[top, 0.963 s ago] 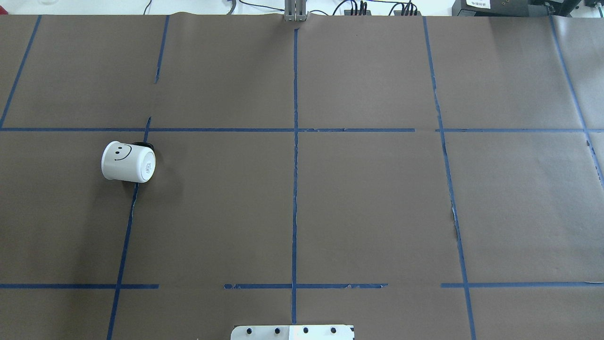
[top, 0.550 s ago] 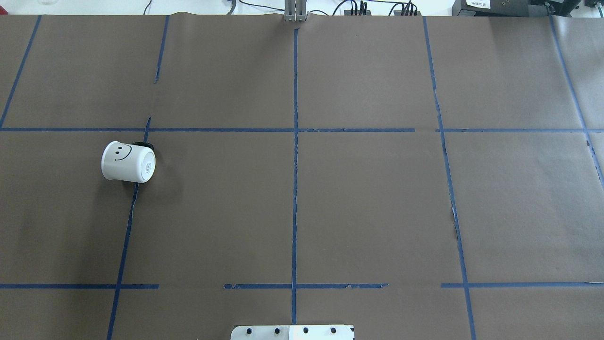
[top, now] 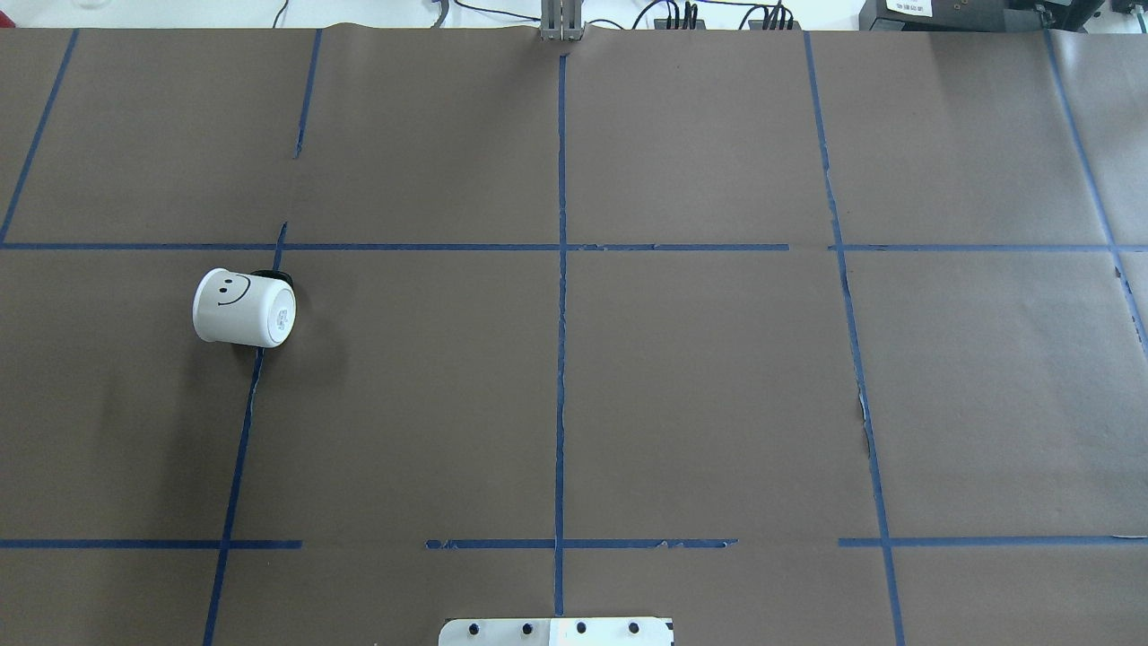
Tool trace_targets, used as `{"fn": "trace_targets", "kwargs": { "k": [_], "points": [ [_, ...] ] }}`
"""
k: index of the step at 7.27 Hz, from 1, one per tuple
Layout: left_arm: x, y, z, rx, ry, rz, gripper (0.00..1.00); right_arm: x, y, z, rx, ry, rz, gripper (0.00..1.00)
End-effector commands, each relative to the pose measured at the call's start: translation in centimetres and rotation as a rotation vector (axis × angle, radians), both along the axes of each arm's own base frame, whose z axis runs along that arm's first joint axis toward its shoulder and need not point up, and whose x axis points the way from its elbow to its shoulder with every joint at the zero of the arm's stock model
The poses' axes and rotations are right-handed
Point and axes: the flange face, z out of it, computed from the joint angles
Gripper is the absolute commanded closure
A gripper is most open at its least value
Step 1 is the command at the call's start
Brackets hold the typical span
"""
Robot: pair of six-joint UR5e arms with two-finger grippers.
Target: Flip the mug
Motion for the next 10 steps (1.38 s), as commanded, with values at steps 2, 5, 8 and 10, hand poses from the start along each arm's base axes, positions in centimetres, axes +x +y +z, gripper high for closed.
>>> {"fn": "trace_targets", "kwargs": {
  "k": [2, 5, 8, 10],
  "points": [
    [11.0, -2.7, -2.7, -0.02, 0.091, -0.25, 0.0, 0.0, 0.0, 0.0, 0.0, 0.0, 0.0, 0.0],
    [15.6, -5.7, -6.3, 0.163, 0.418, -0.202, 0.0, 0.0, 0.0, 0.0, 0.0, 0.0, 0.0, 0.0],
    [16.4, -2.4, -5.2, 0.159, 0.536, 0.062, 0.0, 0.0, 0.0, 0.0, 0.0, 0.0, 0.0, 0.0],
    [16.5, -1.9, -3.1, 0.17, 0.552, 0.085, 0.0, 0.0, 0.0, 0.0, 0.0, 0.0, 0.0, 0.0]
  ]
}}
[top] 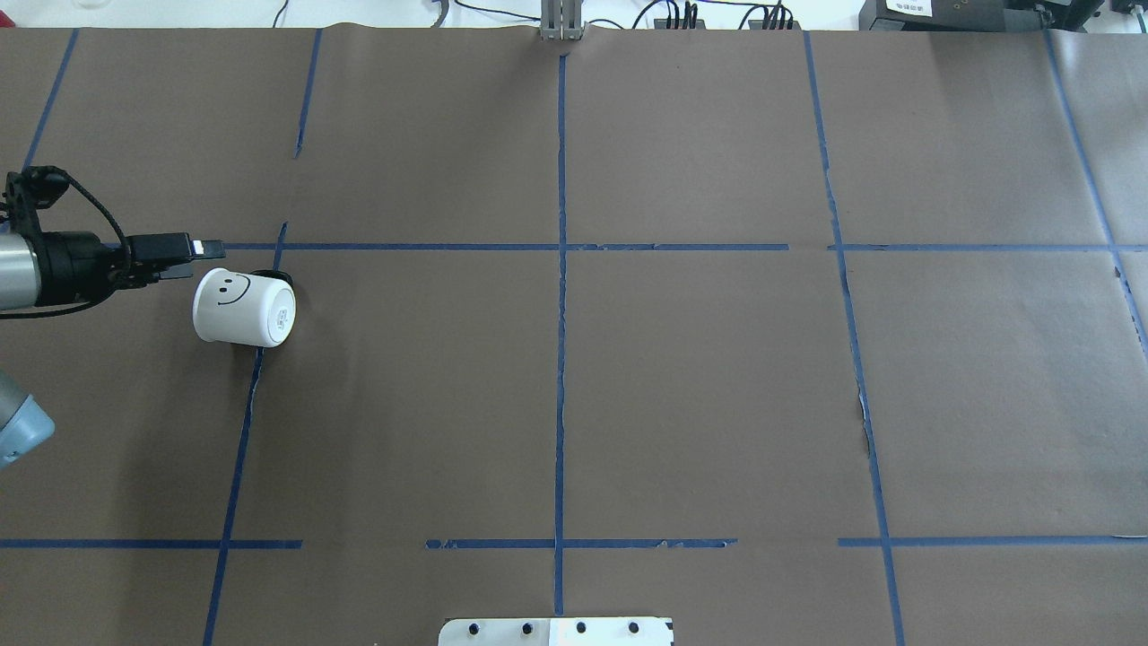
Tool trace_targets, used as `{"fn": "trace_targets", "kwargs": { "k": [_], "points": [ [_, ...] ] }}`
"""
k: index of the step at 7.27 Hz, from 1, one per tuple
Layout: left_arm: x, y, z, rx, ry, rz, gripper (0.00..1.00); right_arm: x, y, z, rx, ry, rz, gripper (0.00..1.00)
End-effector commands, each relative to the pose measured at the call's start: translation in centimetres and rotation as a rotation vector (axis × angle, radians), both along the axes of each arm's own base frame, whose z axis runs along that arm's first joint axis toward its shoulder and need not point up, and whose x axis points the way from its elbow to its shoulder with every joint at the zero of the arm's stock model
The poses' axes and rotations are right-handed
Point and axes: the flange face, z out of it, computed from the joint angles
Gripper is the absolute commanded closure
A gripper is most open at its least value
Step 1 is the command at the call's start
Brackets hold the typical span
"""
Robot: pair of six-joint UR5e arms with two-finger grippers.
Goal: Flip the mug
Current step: 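Reach the left gripper to the sideways white mug and grasp its rim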
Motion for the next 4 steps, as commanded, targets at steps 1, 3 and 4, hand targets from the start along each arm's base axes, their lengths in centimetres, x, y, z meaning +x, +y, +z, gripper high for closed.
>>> {"fn": "trace_targets", "kwargs": {
  "k": [1, 3, 4],
  "points": [
    [0.3, 0.4, 1.0, 0.009, 0.009, 0.022, 0.0, 0.0, 0.0, 0.0, 0.0, 0.0, 0.0, 0.0],
    [1.8, 1.5, 0.5, 0.024, 0.045, 0.052, 0.03, 0.0, 0.0, 0.0, 0.0, 0.0, 0.0, 0.0],
    [2.6, 2.3, 0.4, 0.022, 0.067, 0.069, 0.03, 0.0, 0.0, 0.0, 0.0, 0.0, 0.0, 0.0]
  ]
}}
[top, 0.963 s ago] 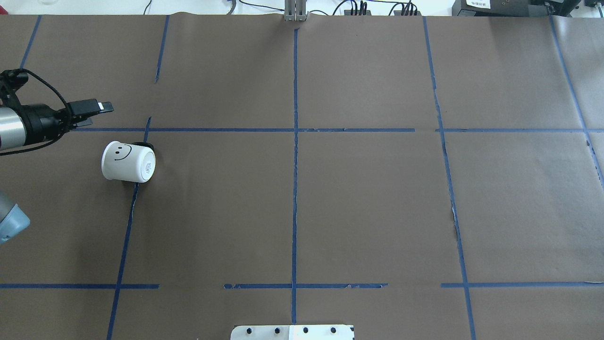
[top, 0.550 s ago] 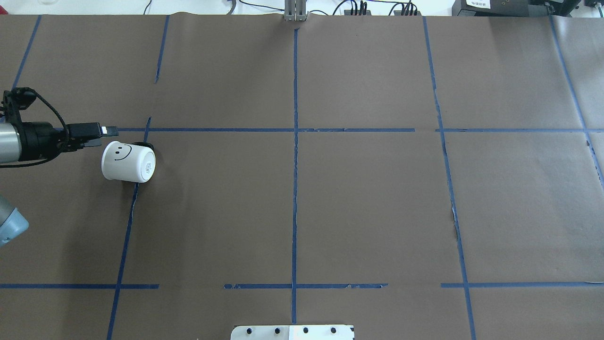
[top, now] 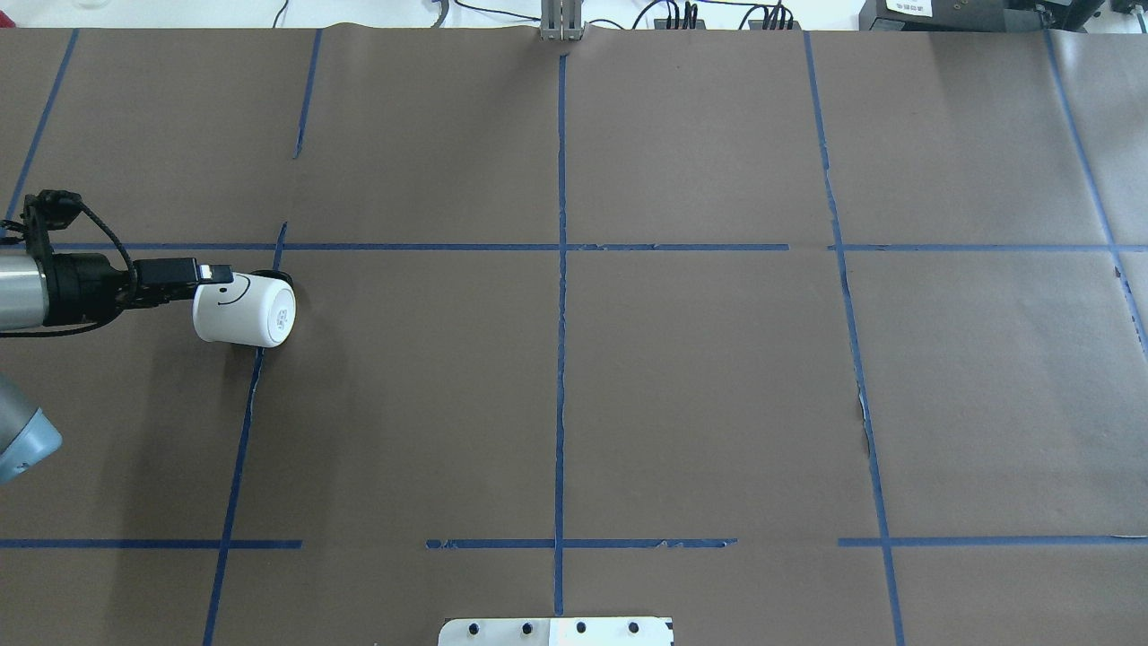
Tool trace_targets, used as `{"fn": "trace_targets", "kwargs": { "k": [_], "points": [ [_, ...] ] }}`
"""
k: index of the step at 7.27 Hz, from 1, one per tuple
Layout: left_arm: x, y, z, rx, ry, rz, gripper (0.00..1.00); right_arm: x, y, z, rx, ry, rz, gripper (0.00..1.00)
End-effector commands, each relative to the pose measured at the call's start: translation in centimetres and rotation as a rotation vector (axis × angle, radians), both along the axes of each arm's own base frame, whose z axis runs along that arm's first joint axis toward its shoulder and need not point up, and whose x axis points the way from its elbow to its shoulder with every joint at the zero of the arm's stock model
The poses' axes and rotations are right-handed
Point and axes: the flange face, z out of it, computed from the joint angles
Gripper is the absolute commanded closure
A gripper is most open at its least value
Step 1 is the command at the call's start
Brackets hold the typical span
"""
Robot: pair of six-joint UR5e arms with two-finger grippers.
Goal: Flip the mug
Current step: 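Reach the left gripper to the sideways white mug and grasp its rim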
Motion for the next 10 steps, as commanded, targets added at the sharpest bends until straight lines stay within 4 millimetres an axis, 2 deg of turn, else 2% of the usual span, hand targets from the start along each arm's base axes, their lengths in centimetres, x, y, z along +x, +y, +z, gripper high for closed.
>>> {"fn": "trace_targets", "kwargs": {
  "k": [1, 2, 3, 5, 6, 7, 8, 10],
  "points": [
    [1.3, 1.4, 0.2, 0.018, 0.045, 0.031, 0.04, 0.0, 0.0, 0.0, 0.0, 0.0, 0.0, 0.0],
    [1.7, 1.4, 0.6, 0.032, 0.058, 0.037, 0.07, 0.0, 0.0, 0.0, 0.0, 0.0, 0.0, 0.0],
    [2.1, 1.2, 0.3, 0.036, 0.064, 0.04, 0.2, 0.0, 0.0, 0.0, 0.0, 0.0, 0.0, 0.0],
    [2.3, 1.1, 0.0, 0.035, 0.069, 0.04, 0.65, 0.0, 0.0, 0.1, -0.002, 0.0, 0.0, 0.0],
    [2.9, 0.6, -1.0, -0.003, 0.1, 0.047, 0.79, 0.0, 0.0, 0.0, 0.0, 0.0, 0.0, 0.0],
    [3.5, 0.1, -2.3, -0.038, 0.135, 0.056, 1.0, 0.0, 0.0, 0.0, 0.0, 0.0, 0.0, 0.0],
    [3.8, -0.3, -3.1, -0.039, 0.15, 0.058, 1.0, 0.0, 0.0, 0.0, 0.0, 0.0, 0.0, 0.0],
    [5.3, -1.9, -7.6, -0.086, 0.246, 0.072, 1.0, 0.0, 0.0, 0.0, 0.0, 0.0, 0.0, 0.0]
  ]
}}
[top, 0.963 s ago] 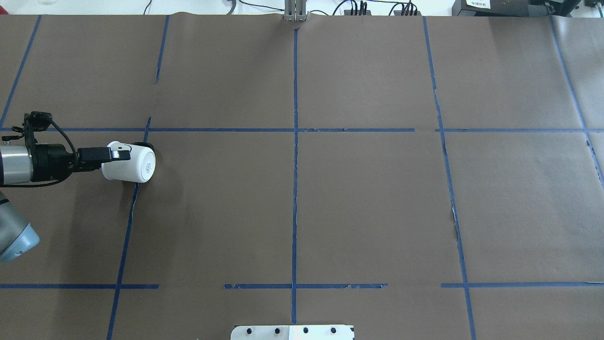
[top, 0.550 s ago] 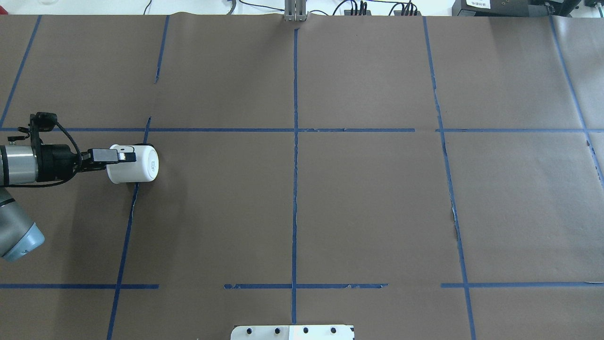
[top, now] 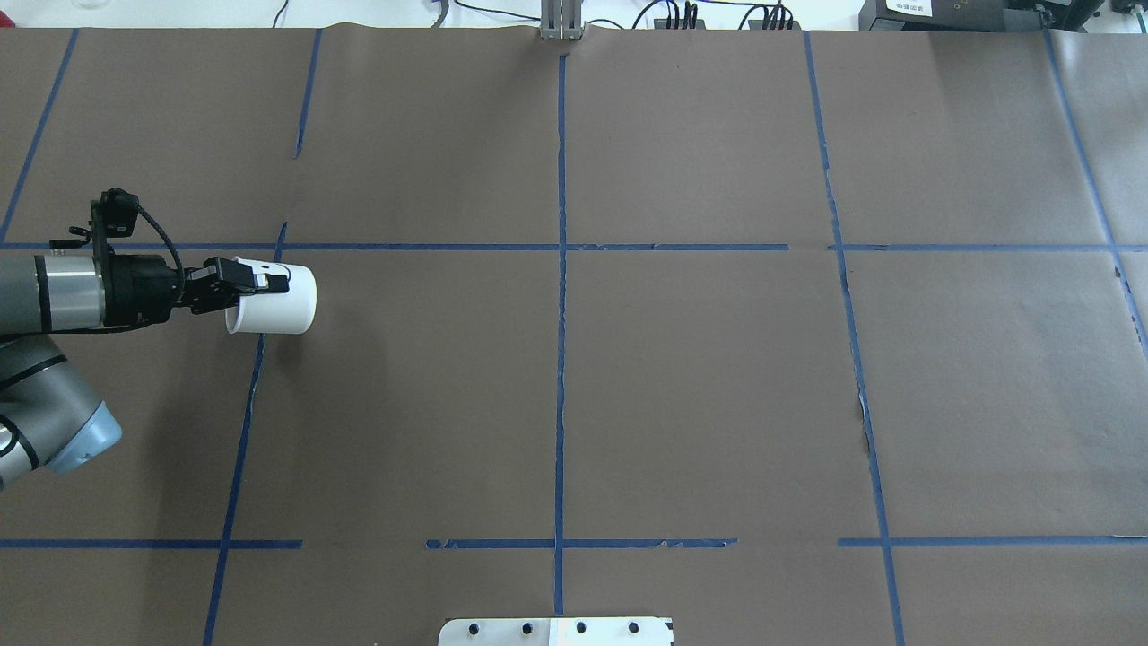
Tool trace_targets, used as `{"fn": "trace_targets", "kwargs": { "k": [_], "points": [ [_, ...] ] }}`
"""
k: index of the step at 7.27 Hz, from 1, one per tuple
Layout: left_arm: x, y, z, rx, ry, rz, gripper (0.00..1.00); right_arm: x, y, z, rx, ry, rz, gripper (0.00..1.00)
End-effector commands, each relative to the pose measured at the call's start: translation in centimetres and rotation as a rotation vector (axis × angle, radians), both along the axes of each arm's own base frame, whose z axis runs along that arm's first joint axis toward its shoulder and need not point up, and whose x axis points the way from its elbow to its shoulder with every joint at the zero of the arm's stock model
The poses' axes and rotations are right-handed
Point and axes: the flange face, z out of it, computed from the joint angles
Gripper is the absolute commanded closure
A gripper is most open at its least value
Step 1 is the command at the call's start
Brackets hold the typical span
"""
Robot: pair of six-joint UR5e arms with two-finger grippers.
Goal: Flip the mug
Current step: 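Lift the mug with the left gripper and carry it toward the table center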
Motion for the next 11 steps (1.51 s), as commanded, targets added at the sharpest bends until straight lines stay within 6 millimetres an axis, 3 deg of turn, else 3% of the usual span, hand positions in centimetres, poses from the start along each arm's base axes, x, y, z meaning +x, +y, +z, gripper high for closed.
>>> {"fn": "trace_targets", "kwargs": {
  "k": [1, 3, 5, 7, 8, 9, 11],
  "points": [
    [1.2, -1.2, -3.5, -0.014, 0.064, 0.01, 1.0, 0.0, 0.0, 0.0, 0.0, 0.0, 0.0, 0.0],
    [2.3, -2.4, -8.1, -0.075, 0.055, 0.011, 1.0, 0.0, 0.0, 0.0, 0.0, 0.0, 0.0, 0.0],
    [4.1, -4.1, -15.6, -0.236, -0.119, 0.002, 1.0, 0.0, 0.0, 0.0, 0.0, 0.0, 0.0, 0.0],
    [9.6, -5.9, -22.6, -0.352, -0.258, -0.022, 1.0, 0.0, 0.0, 0.0, 0.0, 0.0, 0.0, 0.0],
    [13.2, -5.7, -26.0, -0.411, -0.352, -0.028, 1.0, 0.0, -0.1, -0.1, 0.001, 0.0, 0.0, 0.0],
    [15.6, -5.3, -29.1, -0.455, -0.428, -0.006, 1.0, 0.0, 0.0, 0.0, 0.0, 0.0, 0.0, 0.0],
    [23.0, -0.5, -34.3, -0.531, -0.617, 0.03, 1.0, 0.0, 0.0, 0.0, 0.0, 0.0, 0.0, 0.0]
  ]
}}
